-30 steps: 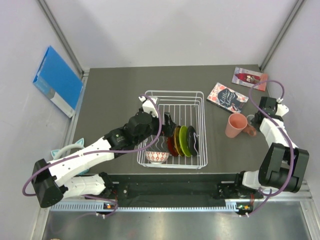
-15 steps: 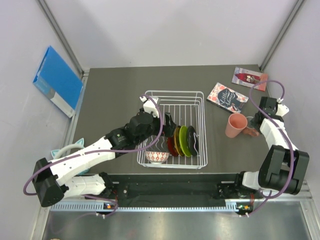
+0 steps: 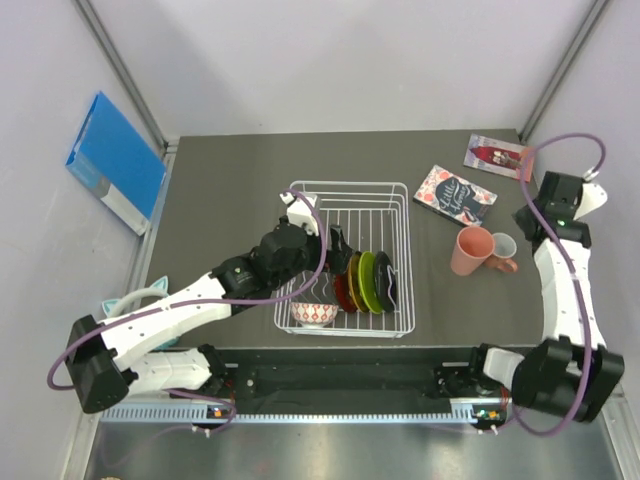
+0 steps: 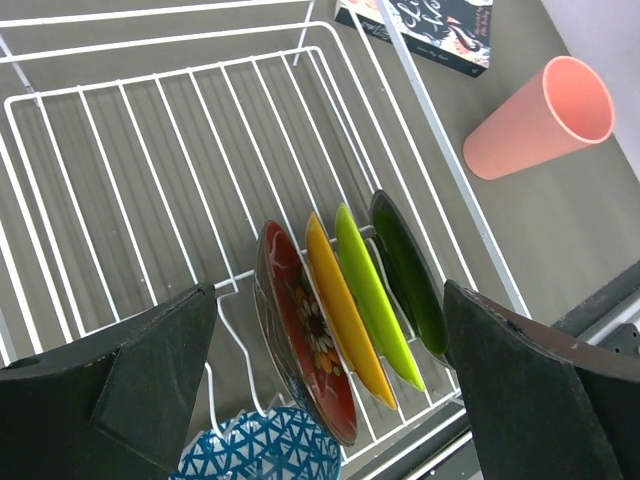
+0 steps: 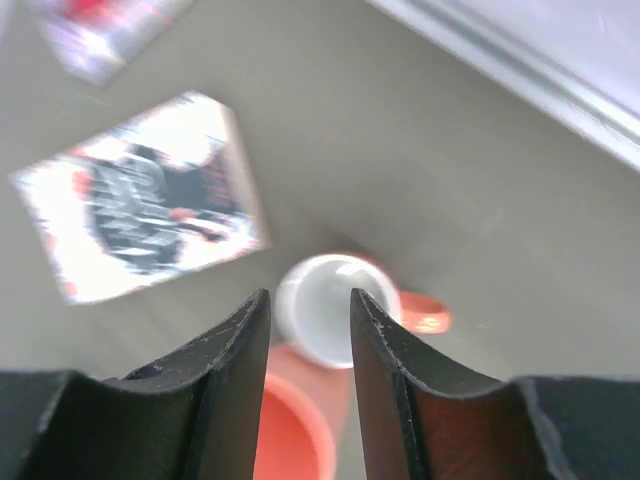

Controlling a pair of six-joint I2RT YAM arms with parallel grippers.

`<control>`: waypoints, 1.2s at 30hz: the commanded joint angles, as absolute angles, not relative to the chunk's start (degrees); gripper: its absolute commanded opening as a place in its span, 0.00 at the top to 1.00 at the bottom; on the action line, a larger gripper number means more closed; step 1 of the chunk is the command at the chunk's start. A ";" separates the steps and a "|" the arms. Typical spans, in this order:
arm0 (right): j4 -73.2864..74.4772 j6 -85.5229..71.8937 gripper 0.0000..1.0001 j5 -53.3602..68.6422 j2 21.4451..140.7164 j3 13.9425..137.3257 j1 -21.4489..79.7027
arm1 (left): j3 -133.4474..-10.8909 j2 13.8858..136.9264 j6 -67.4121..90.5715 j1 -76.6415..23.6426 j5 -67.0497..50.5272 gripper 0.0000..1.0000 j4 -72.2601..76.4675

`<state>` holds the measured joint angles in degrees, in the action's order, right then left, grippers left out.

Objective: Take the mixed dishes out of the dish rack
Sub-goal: Place the cup at the center of the board, then pick up the plate from the dish rack.

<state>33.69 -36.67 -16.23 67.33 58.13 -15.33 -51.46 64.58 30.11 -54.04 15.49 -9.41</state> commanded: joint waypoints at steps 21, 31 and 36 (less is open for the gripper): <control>21.18 -26.30 0.00 -43.37 60.29 71.63 50.84 | -61.97 70.14 28.04 -53.26 31.73 0.01 -15.38; -6.48 -4.16 0.00 -56.70 54.41 53.88 57.39 | -58.99 67.07 26.81 -52.91 34.63 0.01 -11.27; 5.68 -9.90 0.00 -60.63 59.75 60.98 57.13 | -60.98 67.14 27.34 -52.56 36.30 0.01 -16.14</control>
